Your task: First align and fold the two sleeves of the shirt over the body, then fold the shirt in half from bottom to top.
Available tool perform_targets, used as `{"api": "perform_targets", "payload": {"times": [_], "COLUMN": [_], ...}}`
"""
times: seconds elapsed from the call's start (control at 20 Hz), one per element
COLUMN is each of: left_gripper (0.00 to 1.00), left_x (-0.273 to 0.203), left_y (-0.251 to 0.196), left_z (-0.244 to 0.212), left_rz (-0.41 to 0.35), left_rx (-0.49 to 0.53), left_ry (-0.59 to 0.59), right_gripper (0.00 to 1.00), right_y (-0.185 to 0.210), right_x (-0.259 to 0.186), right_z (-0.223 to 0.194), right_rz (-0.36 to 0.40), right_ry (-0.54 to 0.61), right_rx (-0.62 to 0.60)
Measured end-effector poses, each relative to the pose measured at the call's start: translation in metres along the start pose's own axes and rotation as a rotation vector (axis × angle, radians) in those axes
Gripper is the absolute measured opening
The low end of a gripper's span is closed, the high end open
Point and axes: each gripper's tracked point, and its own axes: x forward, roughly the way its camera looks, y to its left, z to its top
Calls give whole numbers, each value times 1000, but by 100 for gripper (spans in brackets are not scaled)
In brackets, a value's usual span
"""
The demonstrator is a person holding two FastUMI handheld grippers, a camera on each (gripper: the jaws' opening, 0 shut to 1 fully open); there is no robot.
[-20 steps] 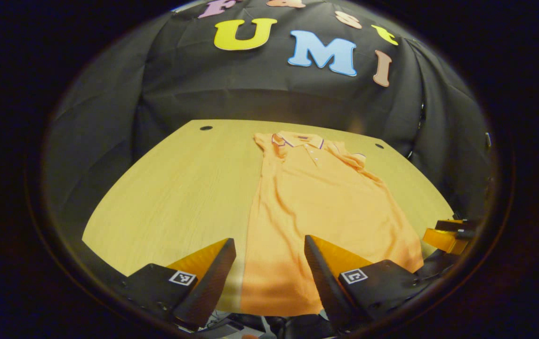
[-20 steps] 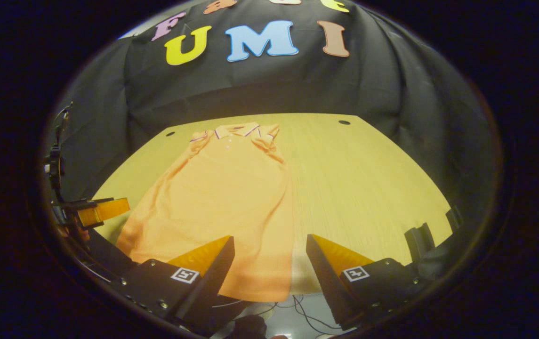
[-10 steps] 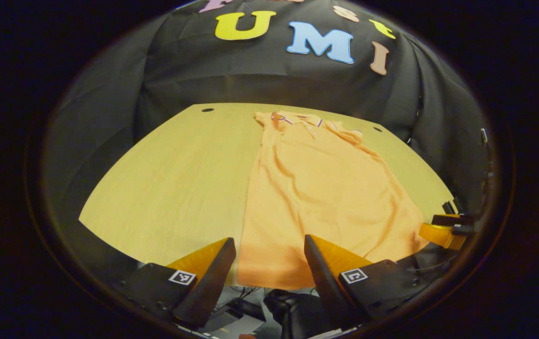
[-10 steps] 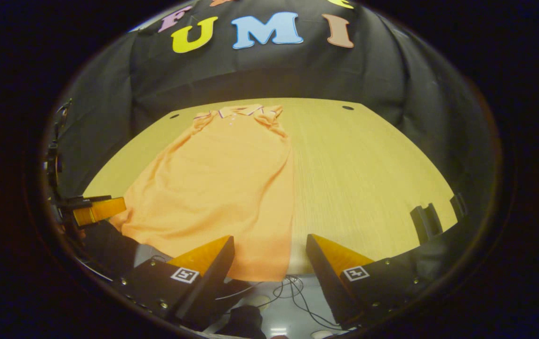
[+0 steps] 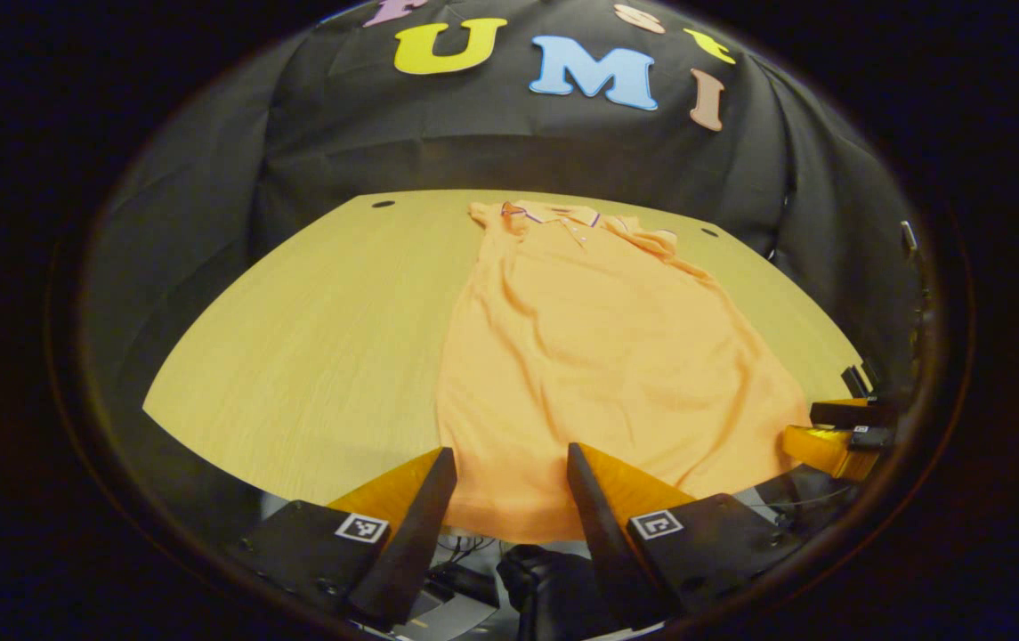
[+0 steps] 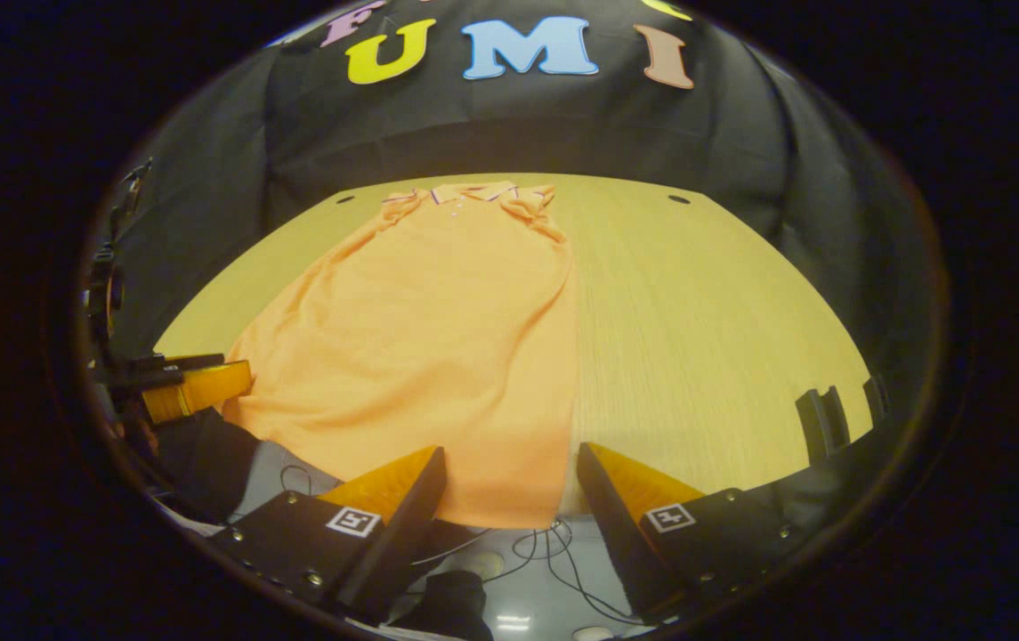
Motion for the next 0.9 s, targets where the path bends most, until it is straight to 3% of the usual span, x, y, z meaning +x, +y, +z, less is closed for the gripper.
{"api": "perform_targets", "payload": {"times": [0.05,0.1,0.15,0.2,0.25,0.3,0.4,0.45,0.6,0.65,0.9], "left_gripper": [78,68,58,48,46,27,10,10,6,6,6], "left_x": [2,2,4,4,4,4,6,7,5,6,2], "left_y": [-5,-7,-10,-13,-13,-14,-14,-16,-12,-13,-12], "left_z": [-3,-3,-4,-4,-5,-4,-5,-5,-4,-5,0], "left_rz": [-1,4,4,2,4,9,7,-1,7,10,13], "left_rx": [13,21,37,47,57,62,53,51,50,44,-35], "left_ry": [0,-1,-1,2,0,-3,0,3,6,11,25], "right_gripper": [84,70,63,42,33,32,30,4,5,0,0], "right_y": [3,7,8,8,8,8,-2,-2,0,-1,6], "right_x": [3,3,1,0,1,1,1,4,1,-1,-3], "right_z": [-1,2,2,2,1,1,3,0,2,4,13], "right_rz": [15,24,26,29,37,43,4,11,18,24,73], "right_ry": [-5,-9,-13,-16,-14,-16,-31,-24,-31,-29,-29], "right_rx": [-15,-22,-21,-18,-24,-20,3,10,44,45,116]}}
